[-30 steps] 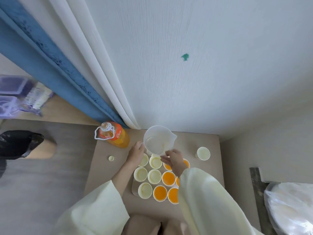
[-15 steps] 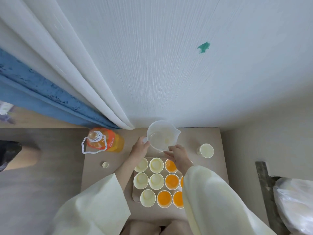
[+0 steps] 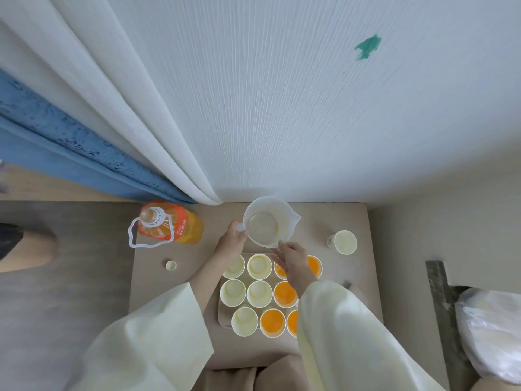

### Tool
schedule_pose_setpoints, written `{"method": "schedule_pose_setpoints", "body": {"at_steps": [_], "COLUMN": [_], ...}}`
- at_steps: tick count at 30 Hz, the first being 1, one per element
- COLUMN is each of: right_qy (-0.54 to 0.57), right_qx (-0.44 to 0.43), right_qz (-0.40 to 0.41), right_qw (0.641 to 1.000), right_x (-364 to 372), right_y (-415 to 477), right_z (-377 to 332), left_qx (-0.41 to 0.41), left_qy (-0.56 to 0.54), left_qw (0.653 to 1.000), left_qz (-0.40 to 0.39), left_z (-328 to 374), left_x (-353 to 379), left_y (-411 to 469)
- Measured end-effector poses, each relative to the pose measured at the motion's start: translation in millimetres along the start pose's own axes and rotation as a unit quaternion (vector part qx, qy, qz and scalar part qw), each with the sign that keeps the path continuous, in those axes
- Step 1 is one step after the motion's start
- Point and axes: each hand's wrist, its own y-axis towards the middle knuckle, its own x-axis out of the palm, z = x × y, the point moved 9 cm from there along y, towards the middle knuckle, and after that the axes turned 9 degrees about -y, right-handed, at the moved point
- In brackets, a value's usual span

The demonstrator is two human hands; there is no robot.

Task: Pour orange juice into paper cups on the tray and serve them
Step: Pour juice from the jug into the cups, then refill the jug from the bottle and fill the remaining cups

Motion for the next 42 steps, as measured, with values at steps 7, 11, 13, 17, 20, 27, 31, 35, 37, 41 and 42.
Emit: {"method": "schedule_pose_setpoints", "body": {"at_steps": [7, 11, 13, 17, 20, 27, 31, 35, 37, 41, 42], "right_qy": [-0.186, -0.349, -0.392, -0.445, -0.518, -0.676, -0.711, -0.688, -0.663, -0.662, -0.667], "right_qx": [-0.059, -0.161, -0.219, -0.329, -0.392, -0.392, -0.378, -0.363, -0.327, -0.346, -0.358], "right_qz": [0.104, 0.041, 0.009, -0.054, -0.109, -0.136, -0.106, -0.072, -0.089, -0.072, -0.058], "right_qw": [0.975, 0.922, 0.893, 0.831, 0.753, 0.609, 0.583, 0.625, 0.668, 0.661, 0.650], "right_x": [-6.2, 46.2, 87.2, 174.4, 229.2, 276.8, 285.5, 297.3, 302.0, 292.0, 288.7], "right_y": [-35.5, -75.0, -99.8, -157.2, -191.1, -199.8, -194.5, -190.1, -184.1, -187.5, -190.8], "right_z": [-8.0, -33.7, -51.0, -75.6, -71.0, -44.8, -48.3, -77.0, -91.5, -108.9, -109.8], "left_qx": [-0.026, -0.064, -0.088, -0.110, -0.106, -0.108, -0.112, -0.101, -0.091, -0.041, -0.032], "left_qy": [-0.024, -0.036, -0.052, -0.093, -0.127, -0.184, -0.196, -0.199, -0.203, -0.206, -0.204], "left_qw": [0.999, 0.997, 0.994, 0.987, 0.980, 0.966, 0.964, 0.966, 0.967, 0.971, 0.972], "left_qz": [0.038, 0.031, 0.036, 0.074, 0.115, 0.144, 0.141, 0.128, 0.121, 0.113, 0.112], "left_z": [-12.7, -31.6, -38.7, -56.0, -68.0, -96.6, -110.1, -109.1, -105.3, -89.6, -87.2], "left_x": [-17.8, -47.7, -66.7, -118.4, -155.6, -193.9, -202.2, -205.6, -207.9, -214.4, -215.2], "left_y": [-36.6, -64.3, -79.4, -106.0, -118.7, -142.4, -145.5, -144.9, -143.3, -134.1, -131.6]}}
